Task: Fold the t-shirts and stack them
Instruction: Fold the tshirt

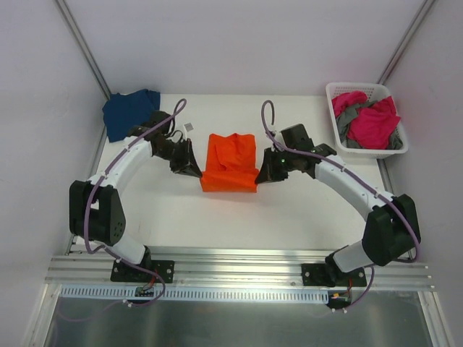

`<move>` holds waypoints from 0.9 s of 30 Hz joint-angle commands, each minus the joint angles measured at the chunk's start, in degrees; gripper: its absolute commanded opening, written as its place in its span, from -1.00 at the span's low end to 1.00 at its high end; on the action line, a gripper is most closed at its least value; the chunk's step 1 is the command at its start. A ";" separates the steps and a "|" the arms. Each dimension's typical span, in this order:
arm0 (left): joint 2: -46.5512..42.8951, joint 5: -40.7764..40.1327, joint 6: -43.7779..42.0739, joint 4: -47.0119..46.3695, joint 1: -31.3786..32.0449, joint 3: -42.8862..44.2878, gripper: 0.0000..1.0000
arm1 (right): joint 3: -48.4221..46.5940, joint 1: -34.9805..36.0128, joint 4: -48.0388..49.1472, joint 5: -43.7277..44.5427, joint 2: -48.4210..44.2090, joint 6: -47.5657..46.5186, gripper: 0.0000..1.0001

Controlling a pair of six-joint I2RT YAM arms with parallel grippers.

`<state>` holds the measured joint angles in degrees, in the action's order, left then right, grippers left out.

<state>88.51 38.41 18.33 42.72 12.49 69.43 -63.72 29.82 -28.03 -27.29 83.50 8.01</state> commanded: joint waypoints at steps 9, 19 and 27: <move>12.38 -1.76 -4.09 0.00 -2.30 19.85 -1.00 | -18.09 -4.60 4.12 0.04 12.11 -2.47 -0.99; 25.91 -4.39 -5.58 -1.50 -3.00 34.80 -1.00 | -24.61 -6.36 7.11 0.66 20.91 -2.91 -0.99; 32.51 -6.42 -5.58 -2.90 -3.17 41.75 -1.00 | -27.85 -8.38 8.08 1.97 26.00 -3.79 -0.99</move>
<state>119.81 33.34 13.91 40.62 10.00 108.05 -87.94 22.55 -22.06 -25.96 108.77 5.65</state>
